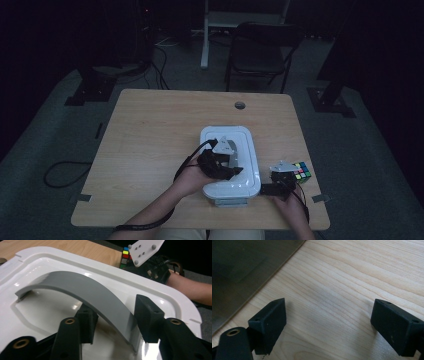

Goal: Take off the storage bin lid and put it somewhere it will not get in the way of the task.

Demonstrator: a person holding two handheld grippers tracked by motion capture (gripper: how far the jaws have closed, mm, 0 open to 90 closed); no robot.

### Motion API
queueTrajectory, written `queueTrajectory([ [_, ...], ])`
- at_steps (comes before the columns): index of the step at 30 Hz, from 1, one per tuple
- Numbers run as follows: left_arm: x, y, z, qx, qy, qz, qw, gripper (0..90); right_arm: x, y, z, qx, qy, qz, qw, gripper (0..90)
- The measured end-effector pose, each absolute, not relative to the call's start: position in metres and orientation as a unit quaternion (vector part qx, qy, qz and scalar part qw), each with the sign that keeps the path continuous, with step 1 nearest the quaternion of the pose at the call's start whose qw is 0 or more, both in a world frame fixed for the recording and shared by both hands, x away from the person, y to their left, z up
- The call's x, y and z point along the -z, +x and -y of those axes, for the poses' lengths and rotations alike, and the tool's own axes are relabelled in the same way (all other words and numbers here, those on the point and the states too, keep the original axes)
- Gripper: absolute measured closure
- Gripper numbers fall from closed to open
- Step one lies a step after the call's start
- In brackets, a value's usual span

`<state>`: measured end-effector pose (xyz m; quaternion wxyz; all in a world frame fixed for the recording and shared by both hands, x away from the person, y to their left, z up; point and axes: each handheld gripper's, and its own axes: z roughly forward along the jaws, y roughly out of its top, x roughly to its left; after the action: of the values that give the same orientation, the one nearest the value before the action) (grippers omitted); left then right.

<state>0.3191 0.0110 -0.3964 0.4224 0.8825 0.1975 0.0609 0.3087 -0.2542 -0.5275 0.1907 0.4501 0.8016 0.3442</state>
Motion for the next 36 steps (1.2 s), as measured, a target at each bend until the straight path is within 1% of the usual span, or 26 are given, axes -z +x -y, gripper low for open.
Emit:
queueTrajectory([
  [6,0.393,0.319,-0.016,-0.042,0.874,-0.206,0.438,59.6,0.528,0.309,0.254,-0.344,0.450,-0.802,0.191,12.9],
  [9,0.389,0.321,-0.022,-0.015,0.864,-0.209,0.457,66.3,0.528,0.309,0.254,-0.344,0.450,-0.802,0.190,12.9],
  [13,0.385,0.320,-0.024,-0.008,0.862,-0.207,0.463,69.1,0.528,0.309,0.254,-0.345,0.449,-0.802,0.191,13.0],
  [20,0.376,0.320,-0.033,-0.001,0.855,-0.205,0.476,69.2,0.528,0.309,0.254,-0.345,0.450,-0.802,0.191,13.0],
  [24,0.370,0.318,-0.040,-0.014,0.854,-0.206,0.478,69.3,0.528,0.309,0.254,-0.345,0.450,-0.802,0.191,12.9],
  [36,0.363,0.316,-0.062,-0.022,0.849,-0.209,0.485,70.9,0.528,0.309,0.254,-0.344,0.450,-0.802,0.191,12.9],
])
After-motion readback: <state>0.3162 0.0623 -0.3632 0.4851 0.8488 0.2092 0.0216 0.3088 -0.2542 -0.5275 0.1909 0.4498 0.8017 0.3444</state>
